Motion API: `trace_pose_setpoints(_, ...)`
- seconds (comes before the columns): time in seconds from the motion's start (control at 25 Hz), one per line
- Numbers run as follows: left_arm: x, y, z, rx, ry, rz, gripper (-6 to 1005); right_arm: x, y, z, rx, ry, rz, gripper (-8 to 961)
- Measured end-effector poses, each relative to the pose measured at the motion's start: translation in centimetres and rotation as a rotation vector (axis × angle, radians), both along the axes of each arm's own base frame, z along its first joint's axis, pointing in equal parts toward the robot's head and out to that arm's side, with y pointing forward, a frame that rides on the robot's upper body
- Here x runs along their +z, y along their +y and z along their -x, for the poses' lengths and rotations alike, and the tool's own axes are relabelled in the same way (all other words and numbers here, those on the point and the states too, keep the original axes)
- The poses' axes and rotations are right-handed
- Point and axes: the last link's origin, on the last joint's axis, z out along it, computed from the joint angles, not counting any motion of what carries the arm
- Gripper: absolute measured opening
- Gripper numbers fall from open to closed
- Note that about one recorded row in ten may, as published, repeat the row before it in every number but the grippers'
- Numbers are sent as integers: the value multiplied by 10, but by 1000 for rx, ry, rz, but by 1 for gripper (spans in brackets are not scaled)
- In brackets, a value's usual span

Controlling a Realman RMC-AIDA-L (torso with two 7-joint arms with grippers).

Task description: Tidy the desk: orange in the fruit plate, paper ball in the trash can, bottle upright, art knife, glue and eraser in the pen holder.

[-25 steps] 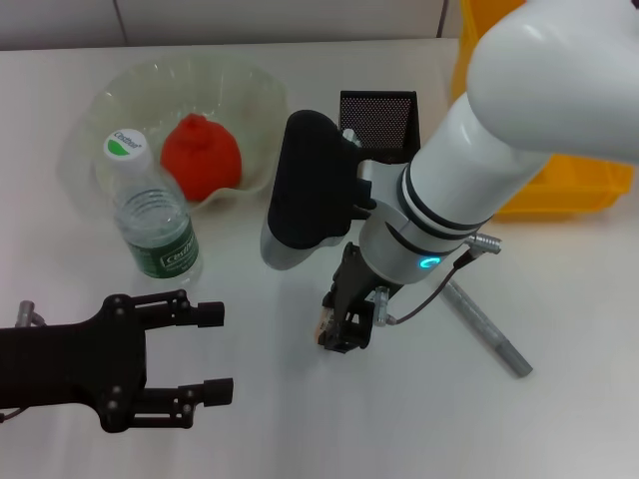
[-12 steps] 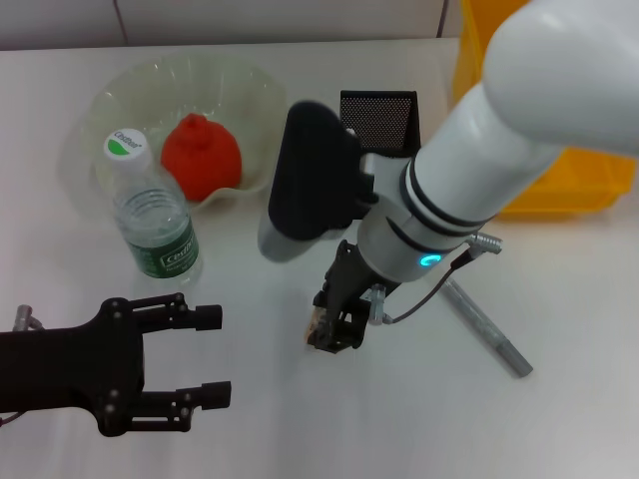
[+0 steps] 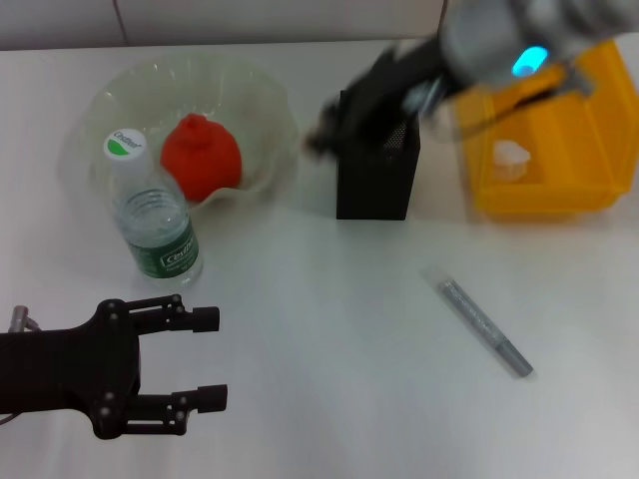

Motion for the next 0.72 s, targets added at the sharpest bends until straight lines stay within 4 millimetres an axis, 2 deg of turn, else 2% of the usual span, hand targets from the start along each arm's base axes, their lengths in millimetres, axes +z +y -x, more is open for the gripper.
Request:
trace_pose_setpoints(0.04, 0, 0, 0, -2, 0, -1, 786, 19, 14, -5, -30, 56, -72, 399)
trace_pose_setpoints(0.16, 0, 0, 0, -2, 1, -1, 786, 28, 24, -13, -66, 87, -120, 395)
trace_pose_setpoints(0.24, 0, 1, 0, -4, 1, -2, 786, 27, 30, -21, -92, 97, -138, 393)
trace_pose_setpoints(0.72, 0, 6, -5, -19, 3, 4, 786, 23, 35, -30, -113, 81, -153, 413)
